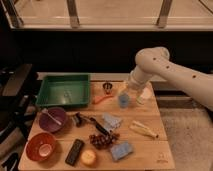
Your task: Place towel in red bowl
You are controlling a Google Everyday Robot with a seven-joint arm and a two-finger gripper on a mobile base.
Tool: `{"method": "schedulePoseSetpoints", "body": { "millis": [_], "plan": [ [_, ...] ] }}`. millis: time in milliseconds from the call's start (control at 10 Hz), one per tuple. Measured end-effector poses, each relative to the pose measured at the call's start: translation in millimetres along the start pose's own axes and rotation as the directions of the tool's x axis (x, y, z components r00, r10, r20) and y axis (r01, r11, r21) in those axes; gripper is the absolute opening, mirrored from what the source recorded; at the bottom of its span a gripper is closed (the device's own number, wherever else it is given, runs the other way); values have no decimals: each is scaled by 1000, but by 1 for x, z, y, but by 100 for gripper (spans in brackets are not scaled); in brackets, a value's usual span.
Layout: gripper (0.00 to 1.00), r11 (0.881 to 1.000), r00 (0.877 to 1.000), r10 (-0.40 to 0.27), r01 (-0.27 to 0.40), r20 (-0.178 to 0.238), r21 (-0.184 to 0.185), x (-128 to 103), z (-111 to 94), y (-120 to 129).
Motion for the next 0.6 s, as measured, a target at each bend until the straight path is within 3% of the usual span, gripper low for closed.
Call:
{"method": "schedulePoseSetpoints", "body": {
  "millis": [600],
  "plan": [
    [67,999,989,-46,45,-141,-7,33,65,32]
  ]
}}
